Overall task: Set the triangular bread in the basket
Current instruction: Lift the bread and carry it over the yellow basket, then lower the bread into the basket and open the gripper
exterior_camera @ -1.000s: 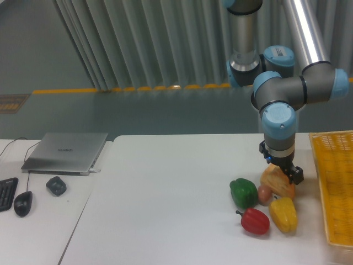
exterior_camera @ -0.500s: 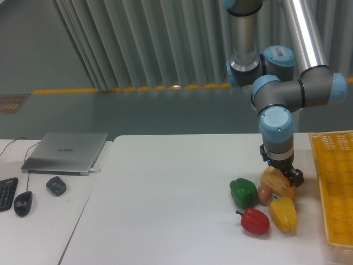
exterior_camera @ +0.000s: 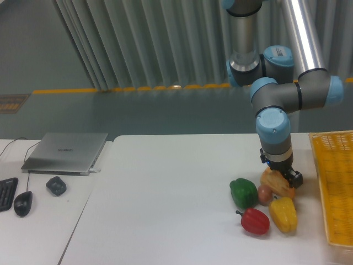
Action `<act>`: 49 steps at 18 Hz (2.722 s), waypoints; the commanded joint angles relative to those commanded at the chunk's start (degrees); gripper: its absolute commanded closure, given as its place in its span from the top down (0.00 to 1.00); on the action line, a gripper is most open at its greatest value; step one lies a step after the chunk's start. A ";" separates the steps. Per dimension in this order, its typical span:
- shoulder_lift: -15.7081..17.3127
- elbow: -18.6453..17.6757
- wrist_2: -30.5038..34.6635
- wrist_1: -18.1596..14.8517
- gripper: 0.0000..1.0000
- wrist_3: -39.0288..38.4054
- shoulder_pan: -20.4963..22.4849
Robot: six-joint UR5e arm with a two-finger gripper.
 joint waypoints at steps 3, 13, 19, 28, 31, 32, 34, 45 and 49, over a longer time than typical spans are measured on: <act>0.00 0.00 1.23 0.00 0.26 -0.35 -0.09; 2.45 4.03 1.50 -7.28 0.00 -0.35 0.09; 7.99 5.53 0.71 -10.28 0.00 -0.70 0.53; 8.97 10.98 1.15 -9.59 0.00 -0.09 8.34; 8.26 10.81 1.41 -5.90 0.00 -0.09 10.80; 7.74 10.55 1.59 -5.63 0.00 0.00 11.33; 7.03 10.28 3.07 -5.36 0.00 1.48 13.26; 4.22 9.05 5.10 -2.11 0.00 10.53 18.54; 2.90 8.96 6.24 -1.85 0.29 14.76 19.51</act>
